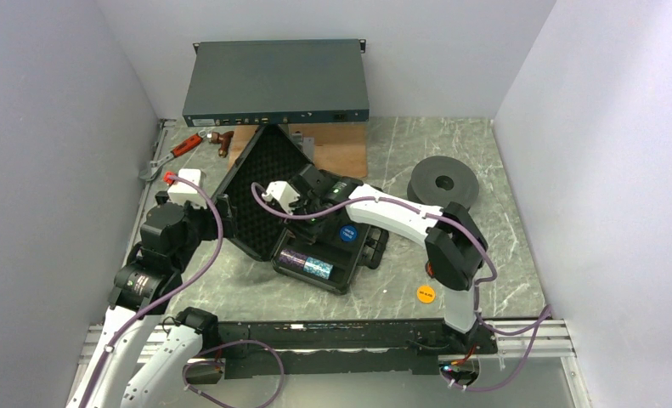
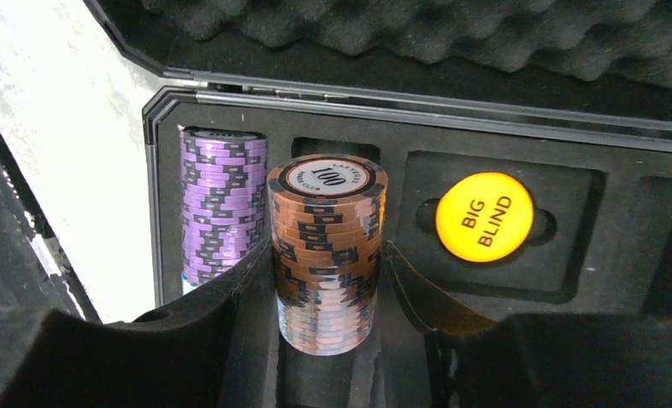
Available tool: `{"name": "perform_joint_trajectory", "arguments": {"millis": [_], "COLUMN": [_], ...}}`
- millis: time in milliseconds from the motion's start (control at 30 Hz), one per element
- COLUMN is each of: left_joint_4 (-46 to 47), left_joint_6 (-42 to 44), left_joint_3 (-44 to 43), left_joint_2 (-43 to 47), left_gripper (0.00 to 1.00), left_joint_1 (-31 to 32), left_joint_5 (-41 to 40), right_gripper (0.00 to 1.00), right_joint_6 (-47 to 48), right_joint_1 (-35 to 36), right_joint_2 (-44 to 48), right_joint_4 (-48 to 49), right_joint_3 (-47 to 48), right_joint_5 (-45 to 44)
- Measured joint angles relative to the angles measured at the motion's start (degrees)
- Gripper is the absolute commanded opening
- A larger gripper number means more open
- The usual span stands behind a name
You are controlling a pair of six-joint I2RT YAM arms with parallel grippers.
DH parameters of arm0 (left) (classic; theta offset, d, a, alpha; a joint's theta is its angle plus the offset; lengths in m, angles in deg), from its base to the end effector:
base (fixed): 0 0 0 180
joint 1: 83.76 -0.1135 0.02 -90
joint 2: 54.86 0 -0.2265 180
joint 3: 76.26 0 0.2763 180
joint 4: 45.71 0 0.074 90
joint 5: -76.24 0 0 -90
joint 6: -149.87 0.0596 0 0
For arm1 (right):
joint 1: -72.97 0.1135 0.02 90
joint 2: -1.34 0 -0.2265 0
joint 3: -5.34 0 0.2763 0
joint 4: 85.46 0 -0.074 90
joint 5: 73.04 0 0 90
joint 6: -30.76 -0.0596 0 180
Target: Pack up texas hold em set
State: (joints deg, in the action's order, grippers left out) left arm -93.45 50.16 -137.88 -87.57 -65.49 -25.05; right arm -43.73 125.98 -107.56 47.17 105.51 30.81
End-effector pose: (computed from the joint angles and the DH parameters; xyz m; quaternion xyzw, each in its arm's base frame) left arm 0.1904 -0.0506 0.3267 0.0033 0.8113 -0.0624 0.5813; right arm 0.2534 0.3600 0.1764 -0.5636 0.7650 0.2022 0.2370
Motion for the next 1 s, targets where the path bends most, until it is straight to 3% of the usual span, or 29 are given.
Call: {"name": "perform_joint_trajectory", "arguments": {"millis": [500,1000], "left_joint_4": [-4.61,-4.92], "left_joint_6": [-3.98,-4.57], "left_joint_3": [-0.24,-0.35], "left_joint_2": [2.49,2.62], "left_gripper": [0.99,0.99], "left_joint_1": [0.0,0.11], "left_joint_5": [-18.58,-19.93], "right_gripper": [0.0,0.0], "right_joint_6": [0.0,-0.28], "right_joint_1": [0.39,0.46], "right_joint_2": [-5.31,-7.15], "right_joint_4": [-4.7,-6.8], "right_joint_3": [4.24,5.75], "right_joint_5": [0.76,0.09]}}
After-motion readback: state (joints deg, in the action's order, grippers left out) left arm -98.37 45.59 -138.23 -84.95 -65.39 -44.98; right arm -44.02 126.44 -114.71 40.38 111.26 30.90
